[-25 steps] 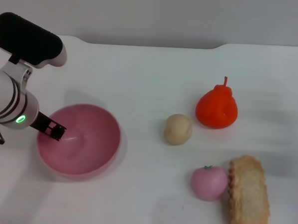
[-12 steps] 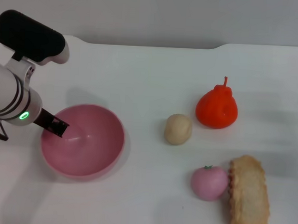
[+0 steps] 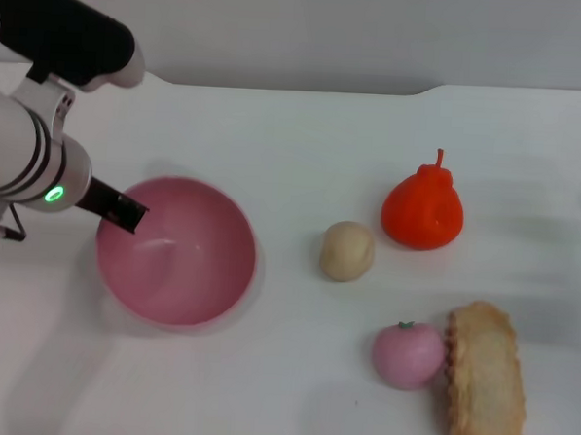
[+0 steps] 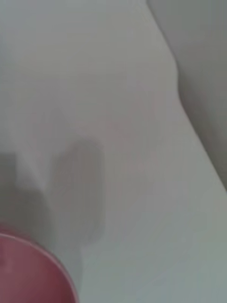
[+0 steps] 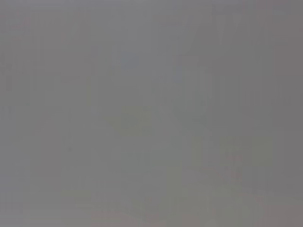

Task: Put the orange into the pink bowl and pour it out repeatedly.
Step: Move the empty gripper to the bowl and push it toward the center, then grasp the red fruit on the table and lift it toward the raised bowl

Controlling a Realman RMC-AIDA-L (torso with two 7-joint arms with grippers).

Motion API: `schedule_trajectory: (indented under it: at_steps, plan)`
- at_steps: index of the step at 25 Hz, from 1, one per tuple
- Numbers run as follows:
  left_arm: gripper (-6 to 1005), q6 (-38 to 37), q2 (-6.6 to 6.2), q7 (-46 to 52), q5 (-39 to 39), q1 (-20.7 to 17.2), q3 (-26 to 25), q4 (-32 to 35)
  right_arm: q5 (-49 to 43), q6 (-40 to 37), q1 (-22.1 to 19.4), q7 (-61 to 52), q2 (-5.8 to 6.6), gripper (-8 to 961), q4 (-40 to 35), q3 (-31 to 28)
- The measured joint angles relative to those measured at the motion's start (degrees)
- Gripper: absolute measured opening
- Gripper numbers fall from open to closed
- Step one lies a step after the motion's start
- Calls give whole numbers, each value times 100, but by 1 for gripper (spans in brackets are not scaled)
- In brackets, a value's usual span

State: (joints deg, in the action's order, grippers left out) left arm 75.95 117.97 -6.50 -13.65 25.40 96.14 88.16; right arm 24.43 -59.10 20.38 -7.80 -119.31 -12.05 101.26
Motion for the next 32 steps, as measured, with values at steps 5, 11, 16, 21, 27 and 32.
schedule_trajectory:
  at_steps: [5,11,16,21,27,32]
  plan:
    - [57,107,-13,-37,50,24,-183,424,-2,110,41,-45,-8,788,-94,440]
    - [46,45,-12,-174,85,45,-453,697,-91,1100,-160,-168,31,789,-1082,631]
    - [46,-32,-11,-246,114,90,-468,652,-1009,3759,-1043,-131,54,789,-3830,317]
    - [46,-211,-11,-258,114,101,-487,598,-1467,6816,-1128,-103,46,788,-5915,167]
    - [46,-379,-11,-298,96,201,-513,359,-1421,9287,-591,-86,61,787,-6973,235]
    - [46,-443,-11,-353,77,240,-534,222,-1425,10087,-353,-80,53,786,-7415,479]
